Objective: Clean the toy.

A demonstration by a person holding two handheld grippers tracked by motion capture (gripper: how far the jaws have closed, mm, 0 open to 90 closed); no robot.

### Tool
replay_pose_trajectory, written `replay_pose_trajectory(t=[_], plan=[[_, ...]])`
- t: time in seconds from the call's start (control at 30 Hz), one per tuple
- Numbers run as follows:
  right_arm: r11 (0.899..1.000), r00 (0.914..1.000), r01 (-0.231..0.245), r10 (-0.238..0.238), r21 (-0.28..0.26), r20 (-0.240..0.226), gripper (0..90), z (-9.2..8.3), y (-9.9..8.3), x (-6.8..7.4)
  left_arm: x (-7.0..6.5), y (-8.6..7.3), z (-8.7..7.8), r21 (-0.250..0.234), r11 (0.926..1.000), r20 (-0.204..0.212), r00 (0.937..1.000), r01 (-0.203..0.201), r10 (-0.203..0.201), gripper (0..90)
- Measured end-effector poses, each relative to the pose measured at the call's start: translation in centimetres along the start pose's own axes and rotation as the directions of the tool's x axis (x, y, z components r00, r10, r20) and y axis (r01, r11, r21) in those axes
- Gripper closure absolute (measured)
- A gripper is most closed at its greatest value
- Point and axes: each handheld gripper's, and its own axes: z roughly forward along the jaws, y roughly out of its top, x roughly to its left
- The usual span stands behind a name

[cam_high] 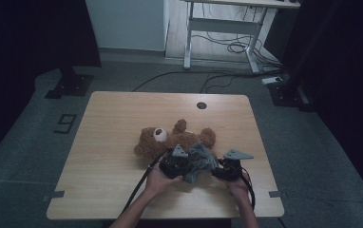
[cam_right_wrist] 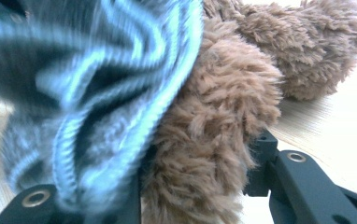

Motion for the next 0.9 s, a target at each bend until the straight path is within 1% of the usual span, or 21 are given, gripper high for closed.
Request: replay_pose_trajectory(t=[0.03,0.1,0.17,0.2,0.3,0.4,0.47,0.53,0.6,0.63,0.67,0.73,0.8,0.9], plan=[[1.0,1.0,0.0,0.0,0.0,-0.001,58.9,0.0,0.0,0.0,-0.1,-0.1,0.1,0.0,1.0,0.002,1.0,0.004,-0.004,79.7],[1.0,1.0,-0.002,0.002,0.002,-0.003,58.9,0.0,0.0,0.0,-0.2,-0.3,0.1,-0.004,1.0,-0.001,1.0,0.001,-0.001,79.6],[1.0,1.0,0.0,0.0,0.0,-0.006,58.9,0.0,-0.1,-0.1,-0.3,-0.3,-0.2,-0.01,0.9999,0.0,1.0,-0.001,0.001,79.6],[1.0,1.0,-0.002,0.002,0.001,-0.007,58.9,-0.1,-0.1,0.0,-0.3,-0.2,-0.5,-0.019,0.9998,0.001,1.0,0.0,0.0,79.5],[1.0,1.0,-0.003,0.003,-0.008,-0.007,58.8,-0.1,0.0,0.0,-0.1,0.0,-1.9,-0.07,0.9975,0.008,0.9999,0.01,-0.01,79.4],[1.0,1.0,-0.005,0.005,-0.011,-0.007,58.8,-0.1,0.0,0.0,0.1,0.4,-3.6,-0.14,0.99,-0.006,0.9998,0.02,-0.021,79.4],[1.0,1.0,-0.005,0.005,-0.01,-0.008,58.8,-0.1,0.0,0.0,0.4,0.8,-4.6,-0.177,0.984,-0.04,0.9989,0.017,-0.025,79.4],[1.0,1.0,-0.006,0.006,-0.01,-0.008,58.8,-0.1,-0.1,0.0,0.9,1.2,-5.3,-0.205,0.9782,-0.054,0.9976,0.031,-0.043,79.4],[1.0,1.0,-0.005,0.005,-0.009,-0.007,58.8,-0.1,-0.1,0.0,1.2,1.6,-5.7,-0.222,0.9743,-0.069,0.9962,0.035,-0.052,79.4],[1.0,0.9999,-0.007,0.007,-0.009,-0.008,58.8,-0.1,-0.1,0.0,1.3,1.8,-5.7,-0.226,0.9736,-0.071,0.996,0.036,-0.054,79.4],[1.0,0.9999,-0.008,0.008,-0.009,-0.008,58.8,0.0,-0.1,0.0,1.2,2.0,-5.5,-0.223,0.9744,-0.08,0.9957,0.028,-0.047,79.4],[1.0,0.9999,-0.008,0.008,-0.01,-0.008,58.8,0.0,-0.1,0.0,0.8,2.4,-4.9,-0.205,0.9787,-0.088,0.9957,0.008,-0.027,79.4],[1.0,0.9999,-0.008,0.008,-0.009,-0.008,58.8,0.1,-0.1,0.0,0.4,2.7,-3.9,-0.184,0.9829,-0.084,0.9964,-0.002,-0.013,79.4],[1.0,0.9999,-0.011,0.011,-0.006,-0.009,58.9,0.0,-0.1,0.0,0.1,2.7,-2.7,-0.148,0.989,-0.092,0.9958,-0.012,-0.002,79.4]])
